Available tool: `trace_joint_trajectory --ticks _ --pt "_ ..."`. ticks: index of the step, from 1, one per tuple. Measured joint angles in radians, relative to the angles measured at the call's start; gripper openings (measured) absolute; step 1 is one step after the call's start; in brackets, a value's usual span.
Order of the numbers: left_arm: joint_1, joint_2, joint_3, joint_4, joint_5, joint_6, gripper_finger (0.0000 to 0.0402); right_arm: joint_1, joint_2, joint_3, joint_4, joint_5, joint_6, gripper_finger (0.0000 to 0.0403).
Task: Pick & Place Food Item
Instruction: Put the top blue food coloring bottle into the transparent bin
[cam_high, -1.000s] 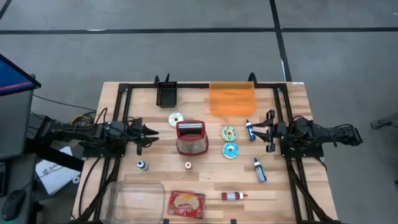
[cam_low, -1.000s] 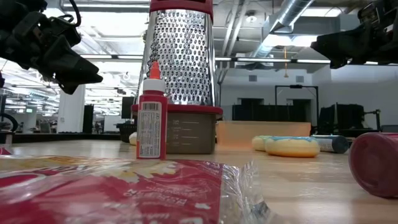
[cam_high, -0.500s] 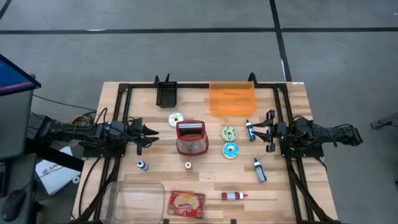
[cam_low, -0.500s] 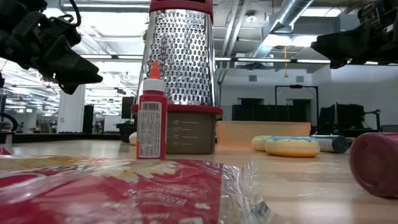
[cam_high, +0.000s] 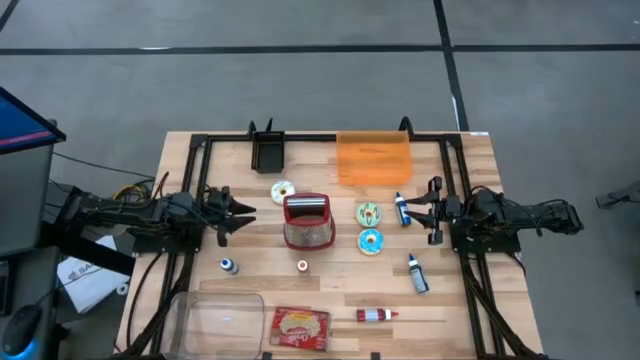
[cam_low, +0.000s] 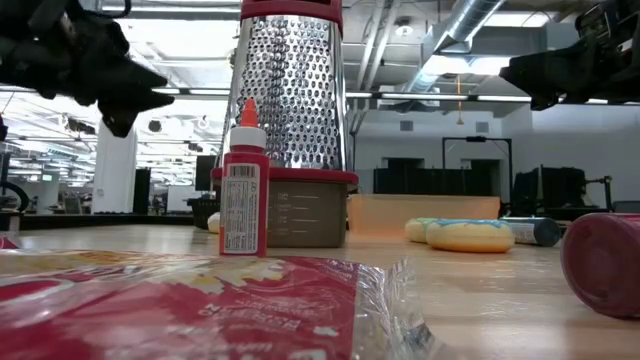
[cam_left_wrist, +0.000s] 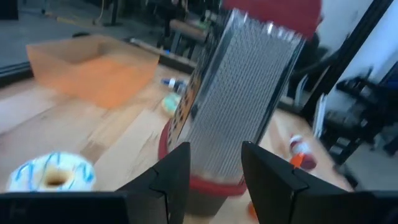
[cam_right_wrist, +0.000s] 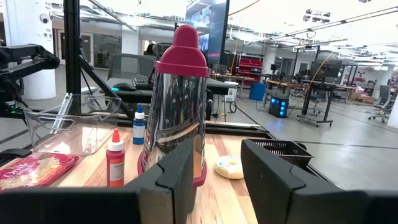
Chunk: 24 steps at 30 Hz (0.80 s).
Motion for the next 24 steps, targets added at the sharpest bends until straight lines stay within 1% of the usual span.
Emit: trace_joint_trajectory --ticks 2,6,8,19,22,24 --pt "0.0 0.0 0.0 0.032 0.0 -0.1 0.014 0.0 0.0 0.0 0.0 0.0 0.0 0.0126" --pt "0.0 0.0 0.0 0.142 0.0 -0.391 0.014 0.0 0.0 0.0 0.0 0.0 0.0 0.0126" --pt "0.0 0.0 0.0 0.2 0.0 -0.477 0.014 0.0 0.0 0.0 0.0 0.0 0.0 0.0126" --pt "0.0 0.001 0.0 0.517 -0.072 -0.527 0.014 0.0 0.0 0.0 0.0 0.0 0.015 0.0126" --pt "0.0 0.001 0.0 0.608 -0.073 -0.534 0.014 0.0 0.0 0.0 0.005 -0.001 0.068 0.0126" --pt "0.0 0.001 0.0 0.67 -0.092 -0.497 0.014 0.0 0.0 0.0 0.016 -0.001 0.156 0.0126"
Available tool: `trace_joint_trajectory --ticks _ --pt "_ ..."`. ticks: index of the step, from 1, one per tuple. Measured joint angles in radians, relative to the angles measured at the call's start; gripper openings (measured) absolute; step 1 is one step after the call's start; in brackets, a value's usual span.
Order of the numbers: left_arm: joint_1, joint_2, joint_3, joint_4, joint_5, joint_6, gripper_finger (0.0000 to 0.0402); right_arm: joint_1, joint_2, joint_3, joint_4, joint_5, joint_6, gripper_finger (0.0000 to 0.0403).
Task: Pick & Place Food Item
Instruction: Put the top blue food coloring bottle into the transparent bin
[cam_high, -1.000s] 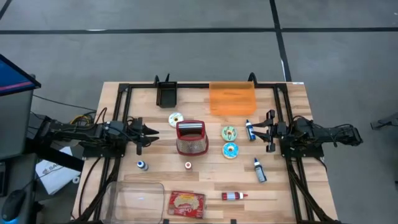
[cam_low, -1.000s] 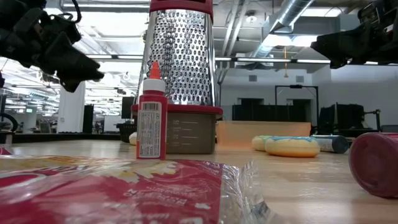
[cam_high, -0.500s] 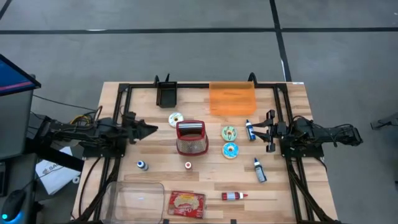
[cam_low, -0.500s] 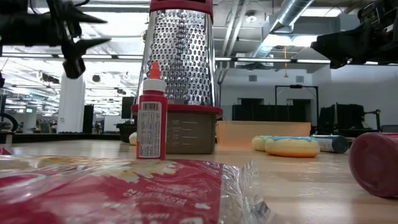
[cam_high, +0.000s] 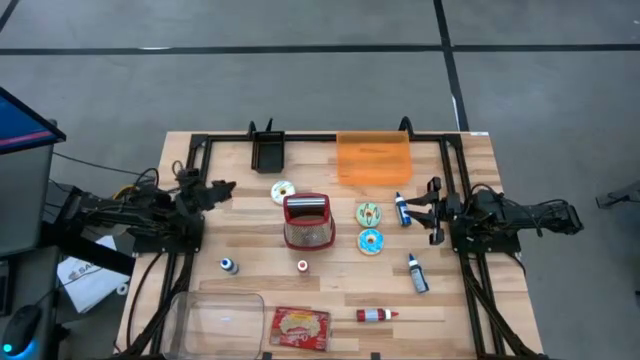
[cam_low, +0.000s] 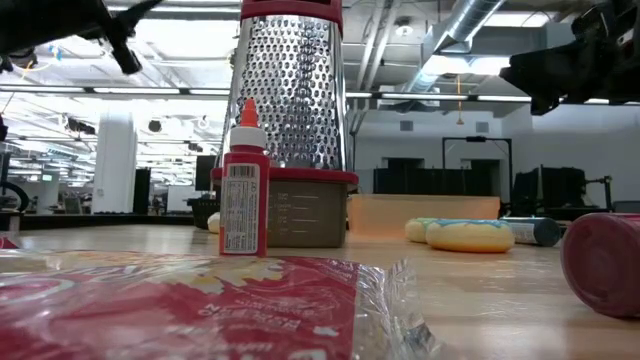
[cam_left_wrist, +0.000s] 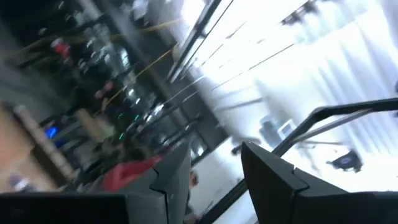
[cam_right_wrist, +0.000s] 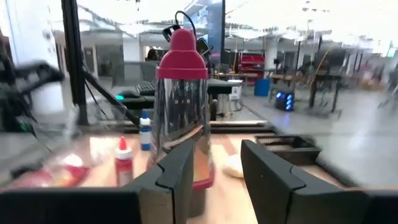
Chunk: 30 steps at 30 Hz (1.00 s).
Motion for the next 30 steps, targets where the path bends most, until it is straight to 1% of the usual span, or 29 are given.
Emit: trace_joint_trajectory --ticks 2,4,9,12,16,20,25,27,29,30 --pt "0.0 0.0 0.0 0.053 -0.027 0.054 0.014 0.0 0.0 0.0 0.062 0.0 0.105 0.0126" --pt "0.0 0.0 0.0 0.073 -0.045 0.098 0.014 0.0 0.0 0.0 0.111 0.0 0.184 0.0126" --pt "0.0 0.016 0.0 0.068 -0.036 0.116 0.014 0.0 0.02 0.0 0.258 0.015 0.251 0.0126" --pt "0.0 0.041 0.0 0.074 -0.001 0.104 0.014 0.0 0.022 0.0 0.353 0.094 0.37 0.0126" --pt "0.0 0.076 0.0 0.072 0.007 0.06 0.014 0.0 0.023 0.0 0.42 0.191 0.555 0.0126" --pt "0.0 0.113 0.0 0.074 0.033 0.037 0.014 0.0 0.023 0.0 0.489 0.238 0.76 0.0126" --pt "0.0 0.155 0.0 0.129 0.073 0.018 0.014 0.001 0.024 0.014 0.501 0.221 0.816 0.0126" --pt "0.0 0.166 0.0 0.17 0.082 0.042 0.014 0.005 0.023 0.034 0.504 0.21 0.818 0.0126" --pt "0.0 0.17 0.0 0.214 0.098 0.084 0.014 0.016 0.025 0.068 0.468 0.211 0.808 0.0126" --pt "0.0 0.171 0.0 0.233 0.1 0.103 0.014 0.023 0.031 0.098 0.419 0.218 0.798 0.0126"
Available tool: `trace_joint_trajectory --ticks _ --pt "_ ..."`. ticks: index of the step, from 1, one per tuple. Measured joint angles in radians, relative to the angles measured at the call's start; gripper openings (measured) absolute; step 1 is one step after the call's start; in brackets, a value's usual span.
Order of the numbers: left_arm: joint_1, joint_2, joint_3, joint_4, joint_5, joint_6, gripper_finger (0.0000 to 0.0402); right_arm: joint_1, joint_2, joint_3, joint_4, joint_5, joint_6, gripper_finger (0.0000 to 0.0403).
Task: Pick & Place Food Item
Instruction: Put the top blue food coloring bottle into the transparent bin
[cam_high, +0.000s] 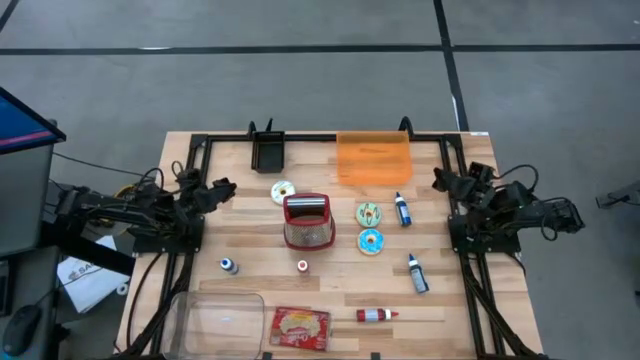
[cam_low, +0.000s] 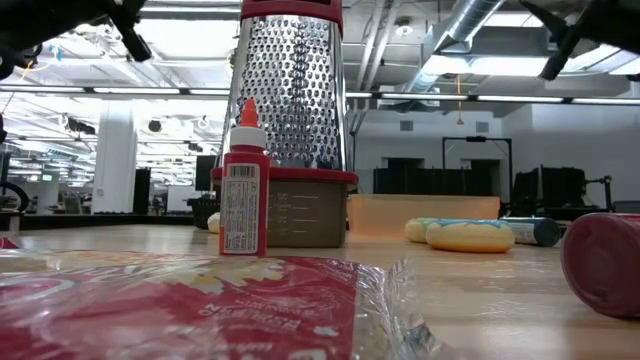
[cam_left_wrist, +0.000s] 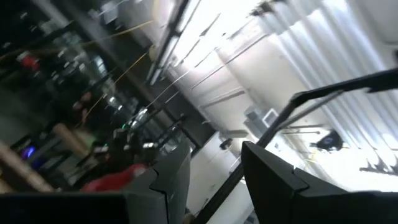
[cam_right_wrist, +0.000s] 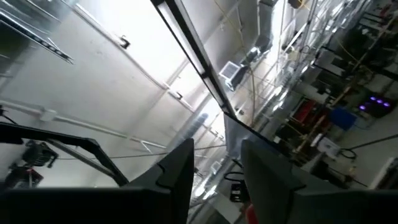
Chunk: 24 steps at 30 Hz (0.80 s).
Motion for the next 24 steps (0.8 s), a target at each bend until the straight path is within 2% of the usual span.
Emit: trace_joint_trajectory --ticks 3,10,14,17,20,24 --pt "0.0 0.0 0.0 0.028 0.0 0.052 0.014 0.025 0.038 0.124 -0.223 0.038 -0.029 0.0126" --pt "0.0 0.0 0.0 0.018 -0.029 0.096 0.0145 0.058 0.233 0.455 -0.741 0.173 -0.046 0.0126" --pt "0.0 0.0 0.0 0.012 -0.03 0.096 0.0156 0.056 0.385 0.663 -1.273 0.218 0.196 0.0126" --pt "0.0 0.0 0.0 0.011 -0.03 0.104 0.0166 0.057 0.536 0.776 -1.595 0.19 0.383 0.0125" --pt "0.0 0.0 0.0 0.011 -0.033 0.12 0.0175 0.058 0.683 0.831 -1.745 0.137 0.438 0.0125" --pt "0.0 0.0 0.0 0.011 -0.034 0.121 0.0186 0.058 0.839 0.838 -1.749 0.066 0.44 0.0125"
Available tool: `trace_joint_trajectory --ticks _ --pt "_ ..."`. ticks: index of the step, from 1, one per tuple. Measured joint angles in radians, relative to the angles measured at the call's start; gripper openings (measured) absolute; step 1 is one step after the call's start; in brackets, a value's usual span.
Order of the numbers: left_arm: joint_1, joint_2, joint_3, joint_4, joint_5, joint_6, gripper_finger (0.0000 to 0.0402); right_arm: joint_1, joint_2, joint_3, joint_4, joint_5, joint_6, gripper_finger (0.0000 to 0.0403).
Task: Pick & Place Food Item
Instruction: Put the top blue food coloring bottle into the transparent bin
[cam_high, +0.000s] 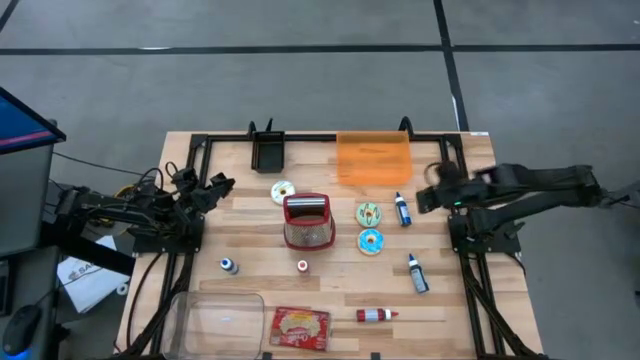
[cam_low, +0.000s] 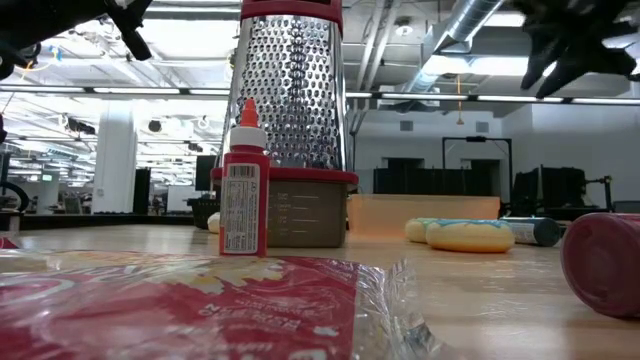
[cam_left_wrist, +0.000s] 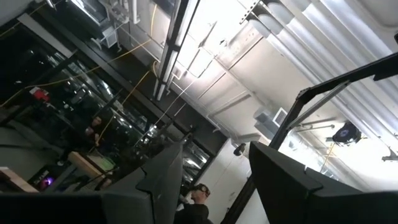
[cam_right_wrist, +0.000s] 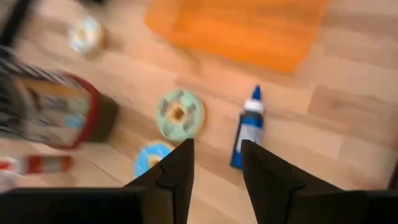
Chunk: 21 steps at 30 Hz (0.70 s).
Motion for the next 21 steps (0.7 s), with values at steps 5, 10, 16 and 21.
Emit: trace_joint_trajectory --ticks 5,10,16,21 --pt "0.0 0.0 0.0 0.0 0.0 -0.001 0.0196 0.0 0.178 -0.021 0.01 -0.08 0.068 0.0147" --pt "0.0 0.0 0.0 -0.001 0.001 -0.002 0.0204 -0.023 0.252 -0.12 0.117 -0.169 0.115 0.0204" --pt "0.0 0.0 0.0 0.0 0.002 -0.01 0.0213 -0.051 0.247 -0.23 0.222 -0.211 0.169 0.0251" --pt "0.0 0.0 0.0 0.0 0.005 -0.024 0.0217 -0.08 0.259 -0.285 0.281 -0.207 0.153 0.0255"
